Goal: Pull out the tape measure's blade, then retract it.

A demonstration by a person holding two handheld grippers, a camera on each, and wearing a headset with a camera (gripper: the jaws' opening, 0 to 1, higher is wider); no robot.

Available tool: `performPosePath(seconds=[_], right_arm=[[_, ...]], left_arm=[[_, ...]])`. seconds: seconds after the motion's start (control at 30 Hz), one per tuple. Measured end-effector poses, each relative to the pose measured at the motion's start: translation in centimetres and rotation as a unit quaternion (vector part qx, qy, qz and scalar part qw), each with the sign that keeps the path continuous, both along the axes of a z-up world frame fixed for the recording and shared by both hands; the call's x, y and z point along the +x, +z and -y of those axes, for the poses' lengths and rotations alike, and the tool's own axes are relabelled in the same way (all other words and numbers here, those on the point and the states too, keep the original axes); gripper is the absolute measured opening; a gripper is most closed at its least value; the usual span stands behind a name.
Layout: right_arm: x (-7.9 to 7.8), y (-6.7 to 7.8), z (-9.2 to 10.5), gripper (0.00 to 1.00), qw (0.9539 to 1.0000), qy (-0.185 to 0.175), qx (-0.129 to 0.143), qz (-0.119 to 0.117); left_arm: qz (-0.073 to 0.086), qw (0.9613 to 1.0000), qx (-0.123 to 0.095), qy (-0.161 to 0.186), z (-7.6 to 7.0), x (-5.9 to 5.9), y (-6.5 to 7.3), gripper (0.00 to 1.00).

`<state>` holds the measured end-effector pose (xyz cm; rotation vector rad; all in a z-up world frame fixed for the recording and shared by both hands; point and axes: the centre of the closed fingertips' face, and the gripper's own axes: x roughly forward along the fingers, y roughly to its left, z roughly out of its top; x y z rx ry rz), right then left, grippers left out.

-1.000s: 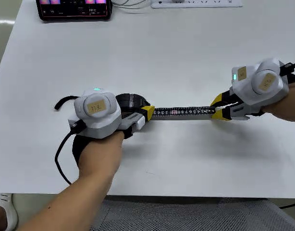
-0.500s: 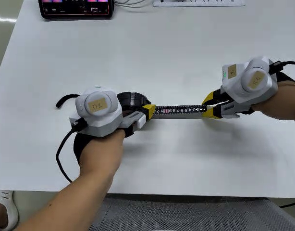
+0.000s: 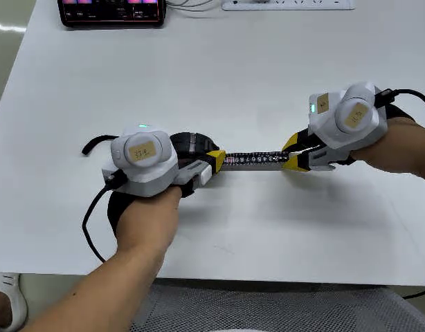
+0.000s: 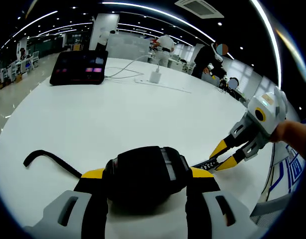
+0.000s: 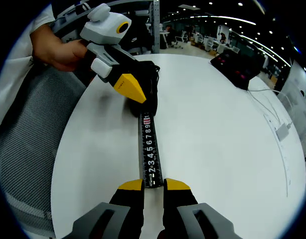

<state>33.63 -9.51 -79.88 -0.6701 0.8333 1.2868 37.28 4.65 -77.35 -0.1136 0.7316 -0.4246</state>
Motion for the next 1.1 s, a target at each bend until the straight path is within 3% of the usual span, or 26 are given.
performPosePath(seconds=[1.1], right_arm=[[0.2,-0.2,-4.8,0.1,0.9995,0.004,0.03,-0.01]], left_arm=[[-0.004,1.0,-0.006,0.004,-0.1,0.0,0.0,0.59]])
